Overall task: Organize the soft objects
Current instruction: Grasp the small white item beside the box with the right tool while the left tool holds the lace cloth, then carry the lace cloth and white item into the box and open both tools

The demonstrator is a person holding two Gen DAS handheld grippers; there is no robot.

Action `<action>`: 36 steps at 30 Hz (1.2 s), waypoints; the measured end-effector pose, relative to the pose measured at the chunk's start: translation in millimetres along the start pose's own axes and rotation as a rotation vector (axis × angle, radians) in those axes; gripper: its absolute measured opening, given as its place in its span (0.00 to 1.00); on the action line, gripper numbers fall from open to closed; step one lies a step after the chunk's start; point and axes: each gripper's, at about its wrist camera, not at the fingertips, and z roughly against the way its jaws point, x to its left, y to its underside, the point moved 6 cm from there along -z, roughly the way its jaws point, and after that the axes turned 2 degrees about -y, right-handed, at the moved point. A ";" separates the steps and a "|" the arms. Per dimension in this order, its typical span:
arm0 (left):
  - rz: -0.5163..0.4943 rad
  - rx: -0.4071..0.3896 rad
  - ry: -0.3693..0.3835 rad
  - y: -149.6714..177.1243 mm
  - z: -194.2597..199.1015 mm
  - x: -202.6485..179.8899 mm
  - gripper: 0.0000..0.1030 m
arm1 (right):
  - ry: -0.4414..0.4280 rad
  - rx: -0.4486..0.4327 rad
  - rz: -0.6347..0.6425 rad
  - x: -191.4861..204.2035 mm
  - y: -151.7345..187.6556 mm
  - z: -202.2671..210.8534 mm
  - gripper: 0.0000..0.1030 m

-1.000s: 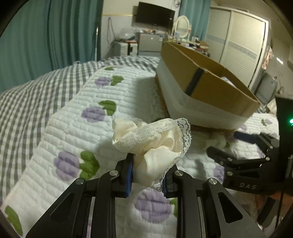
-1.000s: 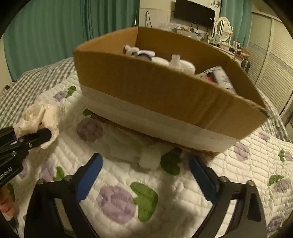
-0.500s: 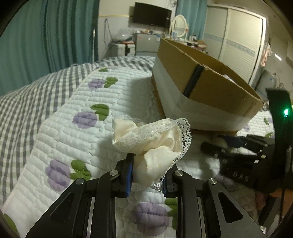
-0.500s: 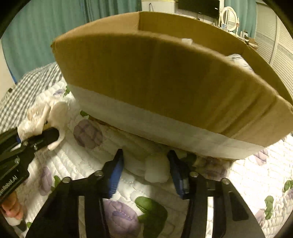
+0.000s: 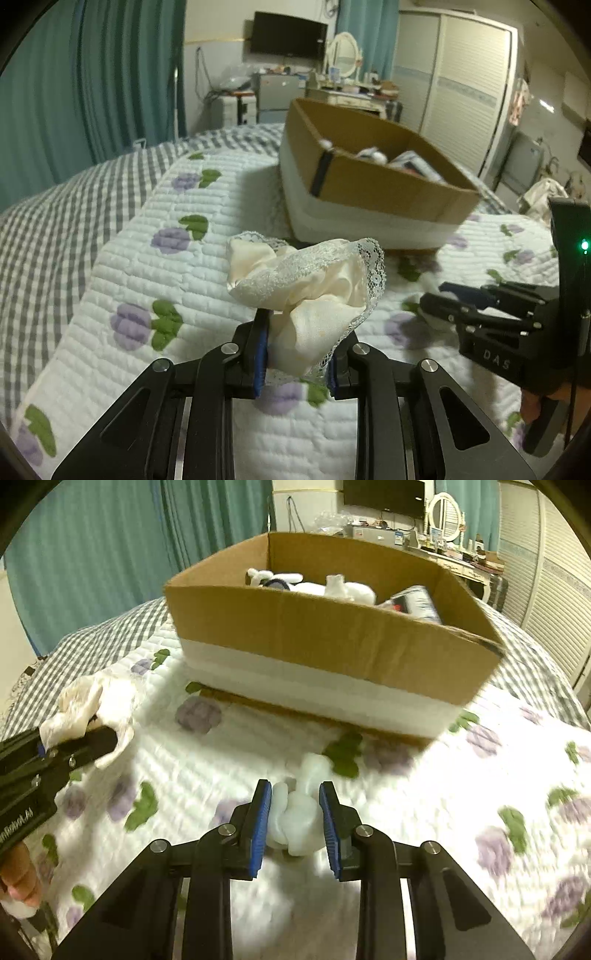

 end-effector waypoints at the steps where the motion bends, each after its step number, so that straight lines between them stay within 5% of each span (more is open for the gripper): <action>1: -0.004 -0.005 0.007 -0.8 6.8 -3.3 0.22 | 0.002 -0.001 -0.006 -0.2 2.1 7.9 0.26; 11: -0.060 -0.090 0.085 -29.0 78.9 -31.7 0.22 | 0.060 -0.147 0.011 19.3 -21.4 111.4 0.26; 22: -0.101 -0.197 0.087 -112.1 112.4 -41.4 0.22 | 0.096 -0.354 0.062 40.3 -120.7 191.0 0.27; 29: -0.138 -0.217 0.043 -156.3 72.9 -45.5 0.22 | 0.061 -0.418 0.013 20.7 -171.2 183.6 0.27; 36: -0.158 -0.204 0.023 -184.0 8.6 -51.5 0.22 | 0.074 -0.356 0.006 -16.4 -192.8 123.5 0.27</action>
